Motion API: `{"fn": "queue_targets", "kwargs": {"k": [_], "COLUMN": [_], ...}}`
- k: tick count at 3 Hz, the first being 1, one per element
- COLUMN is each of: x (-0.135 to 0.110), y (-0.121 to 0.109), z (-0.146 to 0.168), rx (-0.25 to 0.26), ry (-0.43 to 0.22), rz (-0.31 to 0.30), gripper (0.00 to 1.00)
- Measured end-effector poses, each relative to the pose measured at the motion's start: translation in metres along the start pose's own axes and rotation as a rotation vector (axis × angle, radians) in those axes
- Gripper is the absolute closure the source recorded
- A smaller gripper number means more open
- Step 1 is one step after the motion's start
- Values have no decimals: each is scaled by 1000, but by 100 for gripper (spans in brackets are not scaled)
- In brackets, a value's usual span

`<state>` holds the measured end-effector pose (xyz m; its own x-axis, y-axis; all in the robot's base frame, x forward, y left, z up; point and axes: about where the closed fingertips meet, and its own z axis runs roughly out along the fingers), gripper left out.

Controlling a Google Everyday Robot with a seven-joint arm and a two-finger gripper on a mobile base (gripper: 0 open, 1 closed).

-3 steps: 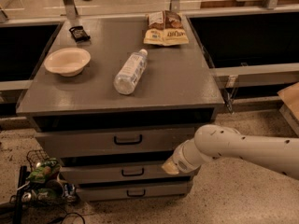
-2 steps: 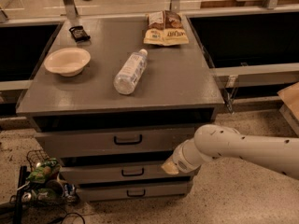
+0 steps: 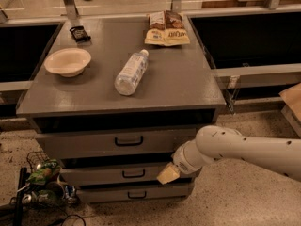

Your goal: Open middle drawer

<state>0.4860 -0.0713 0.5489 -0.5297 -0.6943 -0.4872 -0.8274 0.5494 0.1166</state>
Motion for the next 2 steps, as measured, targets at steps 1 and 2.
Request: {"fn": "queue_targets", "kwargs": {"k": [1,2], "x": [0,0], "y": [0,0], "z": [0,0], "rx": [0,0], "ry": [0,0], "rz": [0,0], "gripper": [0,0]}}
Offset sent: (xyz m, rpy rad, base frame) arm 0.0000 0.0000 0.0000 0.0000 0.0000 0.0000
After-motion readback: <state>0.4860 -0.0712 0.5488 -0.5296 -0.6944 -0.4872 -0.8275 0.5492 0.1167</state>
